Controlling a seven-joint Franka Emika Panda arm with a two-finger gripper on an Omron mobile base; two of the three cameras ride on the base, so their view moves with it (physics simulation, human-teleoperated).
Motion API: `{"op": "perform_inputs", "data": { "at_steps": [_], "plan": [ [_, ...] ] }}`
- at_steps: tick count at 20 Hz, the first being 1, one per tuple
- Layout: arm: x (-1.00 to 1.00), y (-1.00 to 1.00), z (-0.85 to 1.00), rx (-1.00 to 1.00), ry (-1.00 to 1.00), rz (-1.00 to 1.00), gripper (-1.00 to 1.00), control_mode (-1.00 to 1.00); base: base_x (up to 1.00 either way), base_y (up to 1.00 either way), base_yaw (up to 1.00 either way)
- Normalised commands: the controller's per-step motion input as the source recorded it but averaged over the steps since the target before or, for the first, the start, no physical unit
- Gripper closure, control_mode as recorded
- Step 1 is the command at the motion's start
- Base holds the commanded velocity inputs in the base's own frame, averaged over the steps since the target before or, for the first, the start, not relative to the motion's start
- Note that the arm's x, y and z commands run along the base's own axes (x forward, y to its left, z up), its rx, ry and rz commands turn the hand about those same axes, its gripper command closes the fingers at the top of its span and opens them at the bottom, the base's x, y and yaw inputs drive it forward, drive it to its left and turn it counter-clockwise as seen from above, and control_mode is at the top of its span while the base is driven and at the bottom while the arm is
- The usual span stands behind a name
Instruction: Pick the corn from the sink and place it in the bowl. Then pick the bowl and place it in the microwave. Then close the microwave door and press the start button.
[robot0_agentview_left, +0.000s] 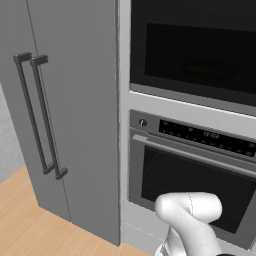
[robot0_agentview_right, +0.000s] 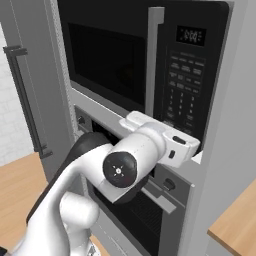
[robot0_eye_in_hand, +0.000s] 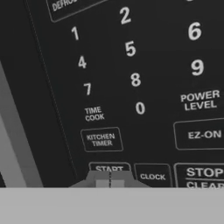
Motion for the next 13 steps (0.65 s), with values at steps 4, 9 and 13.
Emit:
{"op": "perform_inputs", "data": {
  "at_steps": [4,9,13],
  "plan": [
    [0.49,-0.11,-0.13,0.0,0.0,0.1,1.0,-1.0,0.0,0.0,0.0],
    [0.23,0.13,-0.11,0.0,0.0,0.02,1.0,-1.0,0.0,0.0,0.0],
    [0.0,0.39,0.0,0.0,0.0,0.0,1.0,-1.0,0.0,0.0,0.0]
  ]
}}
